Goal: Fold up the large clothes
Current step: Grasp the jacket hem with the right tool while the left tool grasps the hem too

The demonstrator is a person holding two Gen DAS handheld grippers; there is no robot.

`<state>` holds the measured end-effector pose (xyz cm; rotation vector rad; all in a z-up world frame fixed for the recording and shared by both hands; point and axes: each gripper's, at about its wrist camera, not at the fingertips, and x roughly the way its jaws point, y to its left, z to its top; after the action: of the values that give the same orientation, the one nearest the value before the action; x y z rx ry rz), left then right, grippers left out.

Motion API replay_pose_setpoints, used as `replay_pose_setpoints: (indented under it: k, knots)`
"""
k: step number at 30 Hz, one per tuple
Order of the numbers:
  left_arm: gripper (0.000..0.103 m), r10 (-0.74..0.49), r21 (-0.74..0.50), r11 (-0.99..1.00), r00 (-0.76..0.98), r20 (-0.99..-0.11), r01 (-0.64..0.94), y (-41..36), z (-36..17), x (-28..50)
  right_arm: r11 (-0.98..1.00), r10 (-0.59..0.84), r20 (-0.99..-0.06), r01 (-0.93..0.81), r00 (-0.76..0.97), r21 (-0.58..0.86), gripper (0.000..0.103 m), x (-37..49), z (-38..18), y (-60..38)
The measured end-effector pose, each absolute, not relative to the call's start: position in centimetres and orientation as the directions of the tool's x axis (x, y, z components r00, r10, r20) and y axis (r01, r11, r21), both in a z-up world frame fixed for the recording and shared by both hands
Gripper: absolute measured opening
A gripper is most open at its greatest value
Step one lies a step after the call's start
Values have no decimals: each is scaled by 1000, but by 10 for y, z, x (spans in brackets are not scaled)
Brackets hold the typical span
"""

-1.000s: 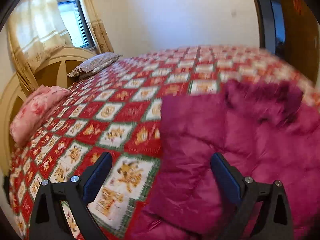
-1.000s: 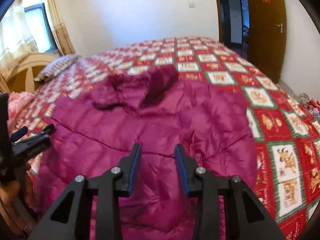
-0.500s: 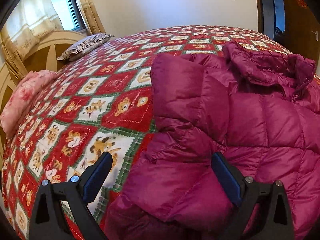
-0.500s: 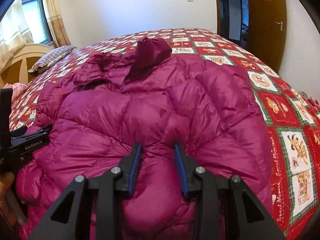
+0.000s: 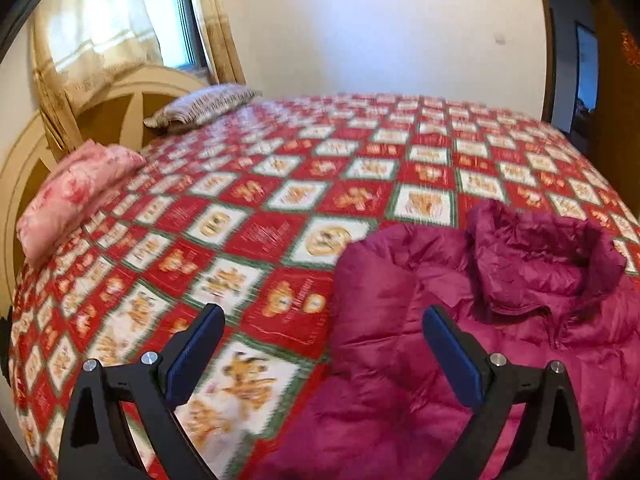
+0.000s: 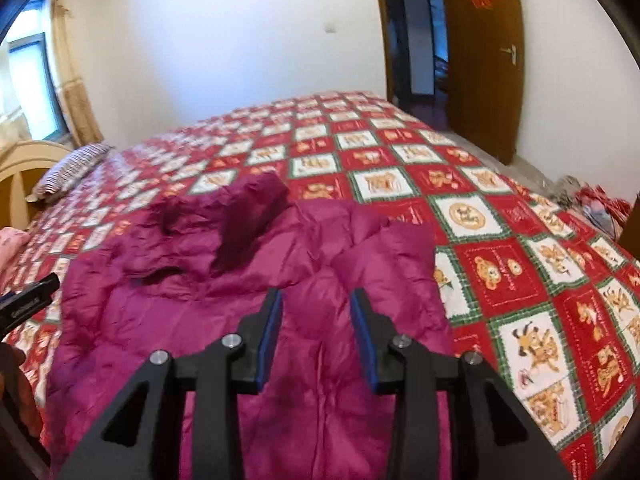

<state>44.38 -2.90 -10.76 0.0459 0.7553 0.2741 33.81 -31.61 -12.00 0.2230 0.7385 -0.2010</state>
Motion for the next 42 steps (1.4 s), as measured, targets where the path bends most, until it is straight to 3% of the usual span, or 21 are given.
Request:
replay_pose_setpoints:
  k: [6,21,25,27,30,32,37,42]
  knots:
    - [99,301,209,953,615,-729,-218,-38,-170,462,948,-91,-738,285,669,142,38,347,-165,-324]
    - [102,281,185,958,596,-752,-217,-34,-185,464,950,-93,-731,280,676,138,39,346,-179,-322]
    - [102,182,66,975,584,-791,-214,-18,-189,464,952,-102,-732,279,674,125,39,347,-179,-320]
    - [102,97,-23,979,560,-823,-203,-5,-189,465,953,-81,-734,268,674,141,44,348,-179,-322]
    - [102,-12,-85,990,542,-840,-110,-3,-171,462,963,4,-753,200,658,180,67,349,-170,-325]
    - [102,-61,-132,988,594,-802,-77,1,-144,457,966,41,-750,166,661,199,85,347,-154,-328]
    - [102,-127,-186,983,718,-685,-4,-9,-78,476,973,32,-687,134,726,188,88,374,-97,-333]
    - [102,-111,-106,993,699,-706,51,-44,-81,528,979,30,-698,118,716,164,90,441,-77,-330]
